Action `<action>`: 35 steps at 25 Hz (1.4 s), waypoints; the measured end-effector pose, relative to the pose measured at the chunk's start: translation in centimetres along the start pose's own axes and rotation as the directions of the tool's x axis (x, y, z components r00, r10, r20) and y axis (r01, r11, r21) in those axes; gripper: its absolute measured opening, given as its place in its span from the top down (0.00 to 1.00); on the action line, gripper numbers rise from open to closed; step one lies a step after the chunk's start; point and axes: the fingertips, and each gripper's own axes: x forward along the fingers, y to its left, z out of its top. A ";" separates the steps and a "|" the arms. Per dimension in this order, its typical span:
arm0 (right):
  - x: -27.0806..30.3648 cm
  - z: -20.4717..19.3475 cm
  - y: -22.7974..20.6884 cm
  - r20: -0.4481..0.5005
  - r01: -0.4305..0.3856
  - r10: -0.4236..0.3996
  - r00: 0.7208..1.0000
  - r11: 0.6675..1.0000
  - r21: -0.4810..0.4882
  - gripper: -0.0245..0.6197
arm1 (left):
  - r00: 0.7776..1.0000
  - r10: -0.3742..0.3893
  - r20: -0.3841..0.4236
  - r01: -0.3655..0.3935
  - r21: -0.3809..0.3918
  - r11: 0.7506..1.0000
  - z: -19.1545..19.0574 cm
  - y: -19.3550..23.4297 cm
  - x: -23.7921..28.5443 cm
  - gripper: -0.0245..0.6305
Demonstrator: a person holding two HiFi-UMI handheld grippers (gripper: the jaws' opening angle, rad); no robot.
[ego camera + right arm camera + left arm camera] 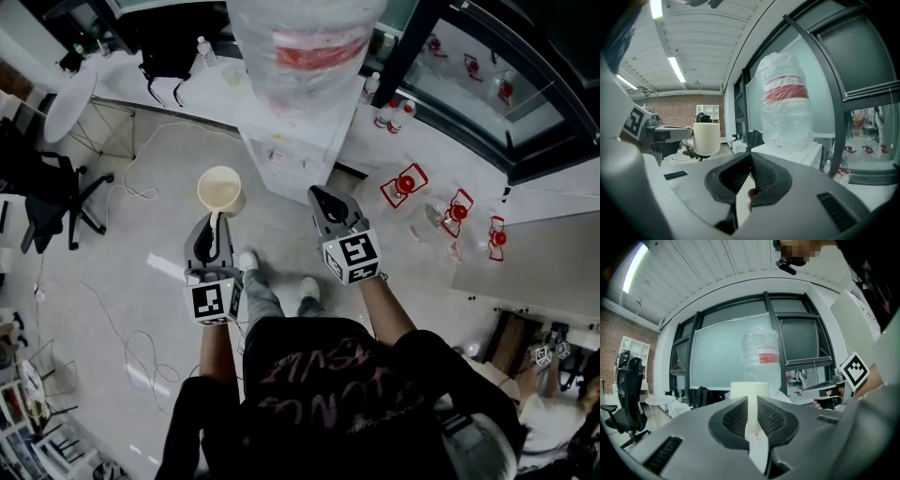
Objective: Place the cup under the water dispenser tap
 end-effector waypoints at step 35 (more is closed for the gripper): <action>11.2 -19.2 -0.9 -0.200 0.188 -0.163 0.966 0.975 0.115 0.94 | 0.961 -0.251 -0.116 0.234 -0.139 0.962 -23.1 2.2 13.4 0.89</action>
